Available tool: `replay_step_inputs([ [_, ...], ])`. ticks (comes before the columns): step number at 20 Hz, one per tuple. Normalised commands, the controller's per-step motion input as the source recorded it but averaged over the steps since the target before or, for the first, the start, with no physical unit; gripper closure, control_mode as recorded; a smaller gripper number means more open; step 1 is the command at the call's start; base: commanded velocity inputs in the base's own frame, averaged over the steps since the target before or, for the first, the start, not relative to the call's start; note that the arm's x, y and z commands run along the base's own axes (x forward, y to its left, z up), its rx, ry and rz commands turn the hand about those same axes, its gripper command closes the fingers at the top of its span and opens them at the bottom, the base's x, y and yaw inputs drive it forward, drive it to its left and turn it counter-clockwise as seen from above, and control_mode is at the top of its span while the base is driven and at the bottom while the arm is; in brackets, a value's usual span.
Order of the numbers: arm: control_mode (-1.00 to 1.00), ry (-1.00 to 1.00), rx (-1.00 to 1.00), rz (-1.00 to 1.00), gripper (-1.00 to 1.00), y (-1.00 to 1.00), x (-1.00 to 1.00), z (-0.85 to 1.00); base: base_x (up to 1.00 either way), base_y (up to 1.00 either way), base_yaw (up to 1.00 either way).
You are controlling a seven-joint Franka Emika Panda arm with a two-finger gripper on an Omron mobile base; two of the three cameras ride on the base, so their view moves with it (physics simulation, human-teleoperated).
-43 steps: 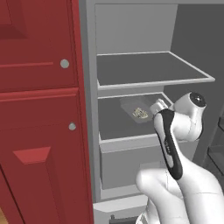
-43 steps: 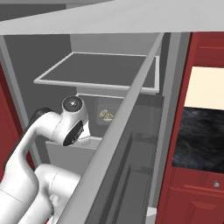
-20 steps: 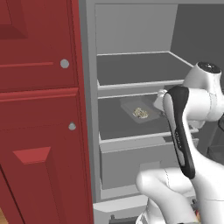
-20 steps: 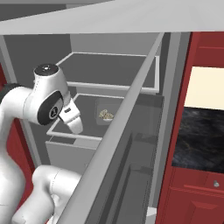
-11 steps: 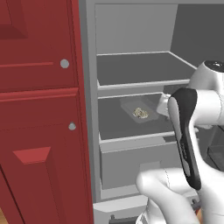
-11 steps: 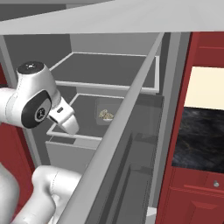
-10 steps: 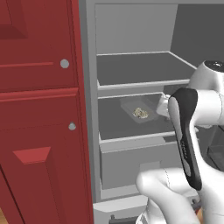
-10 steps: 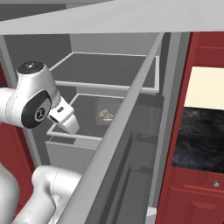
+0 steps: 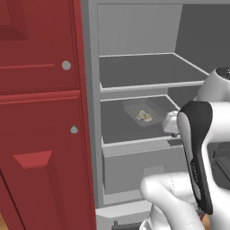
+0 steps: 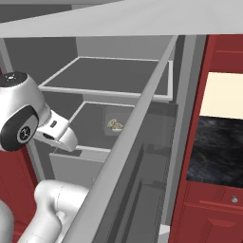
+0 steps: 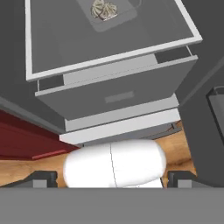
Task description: Place two dumplings into each of the tupperware containers and then place the containers in the fridge.
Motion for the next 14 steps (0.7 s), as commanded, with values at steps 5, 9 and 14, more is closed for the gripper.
replay_step_inputs([
  [5,-1.00,0.00,-0.06,0.03,-1.00,0.07,0.00,0.00,0.00,0.00,0.00],
  [9,-1.00,0.00,0.00,0.10,-1.00,-0.18,0.00,0.00,0.00,0.00,0.00],
  [14,-1.00,0.05,-0.01,0.10,-1.00,-0.06,-0.03,0.02,0.00,0.00,0.00],
])
